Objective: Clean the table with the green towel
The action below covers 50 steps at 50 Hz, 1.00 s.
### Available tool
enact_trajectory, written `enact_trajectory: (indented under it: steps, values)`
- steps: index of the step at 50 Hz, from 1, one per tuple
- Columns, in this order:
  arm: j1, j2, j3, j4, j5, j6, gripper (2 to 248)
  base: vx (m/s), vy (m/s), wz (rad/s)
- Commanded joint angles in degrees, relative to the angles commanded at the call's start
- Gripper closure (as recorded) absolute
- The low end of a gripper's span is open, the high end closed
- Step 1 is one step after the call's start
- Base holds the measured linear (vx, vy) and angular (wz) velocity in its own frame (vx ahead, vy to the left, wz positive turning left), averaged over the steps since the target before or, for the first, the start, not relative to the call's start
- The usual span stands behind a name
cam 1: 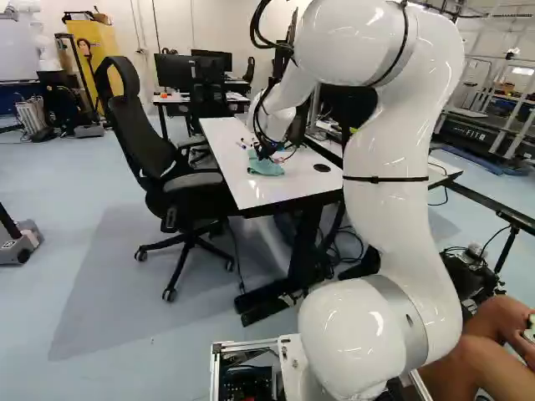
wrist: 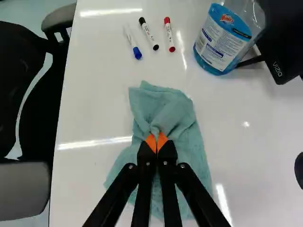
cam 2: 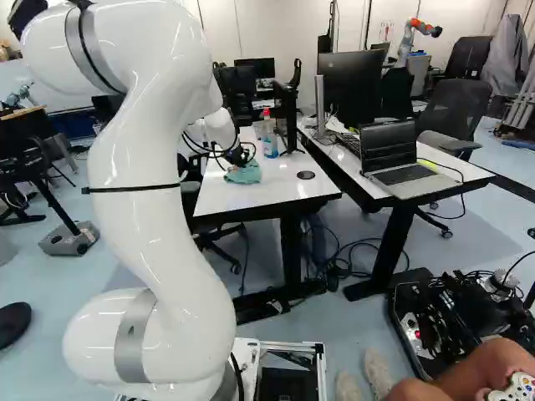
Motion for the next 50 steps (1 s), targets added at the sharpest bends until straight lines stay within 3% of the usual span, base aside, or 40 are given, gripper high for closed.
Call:
enact_trajectory:
  steps: [50]
  values:
    - [3.6, 19.0, 15.1, 5.0, -12.1, 0.0, 227, 0.000, 0.000, 0.000]
